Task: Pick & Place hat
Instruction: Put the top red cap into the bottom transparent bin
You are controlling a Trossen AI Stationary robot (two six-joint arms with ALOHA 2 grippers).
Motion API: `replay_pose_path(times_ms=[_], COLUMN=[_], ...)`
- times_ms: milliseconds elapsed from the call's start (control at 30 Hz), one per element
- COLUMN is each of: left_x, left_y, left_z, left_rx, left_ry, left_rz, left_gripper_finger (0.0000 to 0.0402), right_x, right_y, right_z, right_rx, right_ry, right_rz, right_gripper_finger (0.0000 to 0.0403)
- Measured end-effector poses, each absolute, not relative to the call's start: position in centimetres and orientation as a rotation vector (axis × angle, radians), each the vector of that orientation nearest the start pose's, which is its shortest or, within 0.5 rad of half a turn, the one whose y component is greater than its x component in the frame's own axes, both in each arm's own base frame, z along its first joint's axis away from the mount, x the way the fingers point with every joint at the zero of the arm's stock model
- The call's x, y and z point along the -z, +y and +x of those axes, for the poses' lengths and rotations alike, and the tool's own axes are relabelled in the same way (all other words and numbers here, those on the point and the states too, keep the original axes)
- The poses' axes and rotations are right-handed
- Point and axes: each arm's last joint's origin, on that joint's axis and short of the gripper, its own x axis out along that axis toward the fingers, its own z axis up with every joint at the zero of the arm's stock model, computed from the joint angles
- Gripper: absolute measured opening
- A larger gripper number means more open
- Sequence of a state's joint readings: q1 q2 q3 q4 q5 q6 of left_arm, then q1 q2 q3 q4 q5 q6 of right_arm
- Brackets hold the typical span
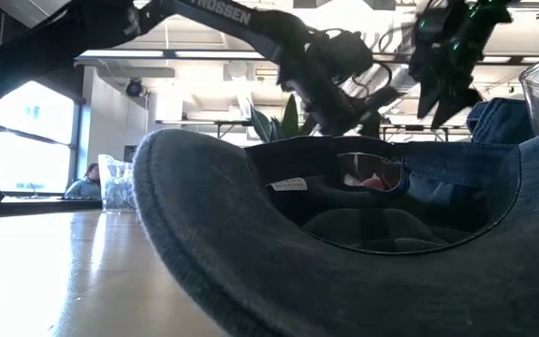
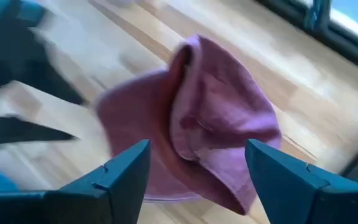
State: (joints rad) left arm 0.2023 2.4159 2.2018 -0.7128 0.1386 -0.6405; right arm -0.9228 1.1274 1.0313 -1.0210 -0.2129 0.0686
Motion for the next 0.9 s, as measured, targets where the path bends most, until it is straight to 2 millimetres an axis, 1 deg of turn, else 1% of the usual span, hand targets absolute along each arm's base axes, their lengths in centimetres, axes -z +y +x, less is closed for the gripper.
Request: replay_pose_path(times_ms=[33,100,167,267,367,433,533,600,733,833,900], left_x=[-20.6,-19.6,-19.1,-19.9,-19.8,-19.6,-19.3,-19.4,-20.3,-20.0,-19.0], left_y=[10.3,10.3,10.4,10.5,10.5,10.5,10.5,10.4,10.3,10.5,10.5], left_z=[52.1,51.9,51.9,51.9,51.9,51.7,51.1,50.6,50.4,51.1,52.1], left_rx=[-0.374,-0.445,-0.482,-0.518,-0.531,-0.545,-0.616,-0.643,-0.623,-0.55,-0.522], left_ry=[0.837,0.876,0.873,0.835,0.831,0.852,0.908,0.944,0.932,0.899,0.841], left_rz=[-0.768,-0.791,-0.804,-0.81,-0.821,-0.835,-0.837,-0.838,-0.862,-0.893,-0.903], left_gripper_finger=[0.0203,0.0191,0.0184,0.0182,0.0182,0.0182,0.0182,0.0182,0.0182,0.0182,0.0182], right_x=[-29.6,-30.3,-30.8,-31.1,-31.2,-31.1,-31.0,-31.0,-31.0,-31.0,-31.0], right_y=[-15.1,-14.4,-13.8,-13.4,-13.4,-13.5,-13.5,-13.5,-13.5,-13.5,-13.4], right_z=[12.3,11.9,11.7,11.5,11.5,11.6,11.7,11.7,11.7,11.7,11.7], right_rx=[0.66,0.65,0.636,0.611,0.584,0.564,0.536,0.526,0.508,0.5,0.477], right_ry=[0.917,0.879,0.852,0.83,0.831,0.836,0.846,0.85,0.855,0.856,0.856], right_rz=[0.661,0.641,0.627,0.608,0.582,0.566,0.551,0.538,0.511,0.504,0.517], right_gripper_finger=[0.0259,0.026,0.0258,0.0254,0.0251,0.0248,0.0247,0.0247,0.0247,0.0247,0.0247])
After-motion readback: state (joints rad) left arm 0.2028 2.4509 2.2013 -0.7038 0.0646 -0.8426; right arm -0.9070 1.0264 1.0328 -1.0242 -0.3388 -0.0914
